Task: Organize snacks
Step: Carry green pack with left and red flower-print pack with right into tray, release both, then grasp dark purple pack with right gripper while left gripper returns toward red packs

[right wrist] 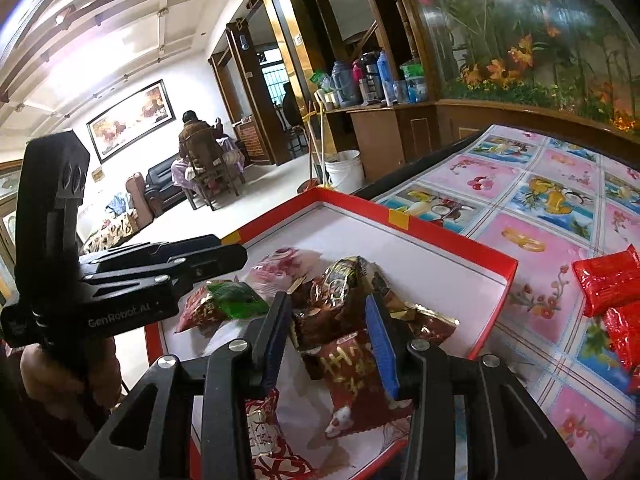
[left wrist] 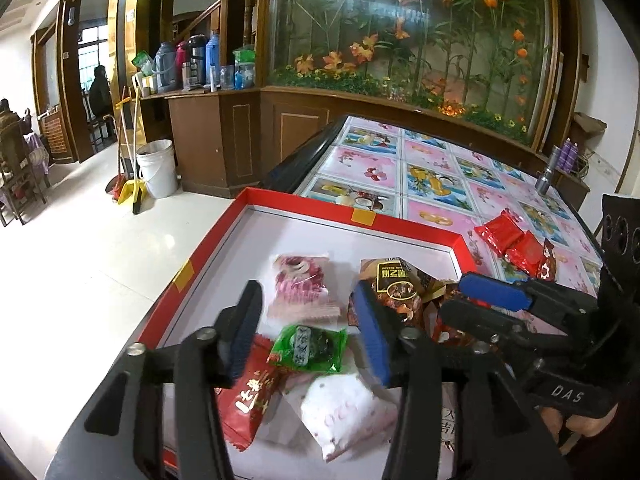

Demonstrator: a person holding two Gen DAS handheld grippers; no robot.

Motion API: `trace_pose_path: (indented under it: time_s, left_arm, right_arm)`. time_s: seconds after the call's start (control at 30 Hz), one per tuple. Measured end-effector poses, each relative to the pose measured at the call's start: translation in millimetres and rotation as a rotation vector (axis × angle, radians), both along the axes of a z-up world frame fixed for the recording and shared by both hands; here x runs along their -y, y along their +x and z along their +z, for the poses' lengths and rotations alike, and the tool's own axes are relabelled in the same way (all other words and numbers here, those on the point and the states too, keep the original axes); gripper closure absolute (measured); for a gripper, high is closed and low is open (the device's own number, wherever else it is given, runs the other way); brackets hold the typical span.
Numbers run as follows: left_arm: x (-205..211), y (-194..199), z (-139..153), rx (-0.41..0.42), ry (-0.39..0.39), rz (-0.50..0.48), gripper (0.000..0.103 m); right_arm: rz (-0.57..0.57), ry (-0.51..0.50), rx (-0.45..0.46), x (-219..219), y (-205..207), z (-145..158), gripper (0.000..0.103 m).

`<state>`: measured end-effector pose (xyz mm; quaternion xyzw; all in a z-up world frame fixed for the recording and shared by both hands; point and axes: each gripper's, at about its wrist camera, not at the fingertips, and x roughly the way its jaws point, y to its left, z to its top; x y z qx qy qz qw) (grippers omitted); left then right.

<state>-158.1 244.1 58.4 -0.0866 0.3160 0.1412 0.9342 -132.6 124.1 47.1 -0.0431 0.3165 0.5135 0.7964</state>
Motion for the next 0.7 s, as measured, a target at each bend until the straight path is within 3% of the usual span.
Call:
trace_pose_path:
  time_s: [0.5,0.7]
  left_arm:
    - [9.1,-3.0,9.2,0.0,0.035,-0.015,0.035]
    - [17.9,-0.6,13.3,0.001,0.06,-0.029,0.034]
  right_arm:
    - [-0.181,0.111,-0.026,50.8,39.7,21.9,0.049]
    - [-0.281,0.16,-0.033,87.9,59.2,30.0,0.047]
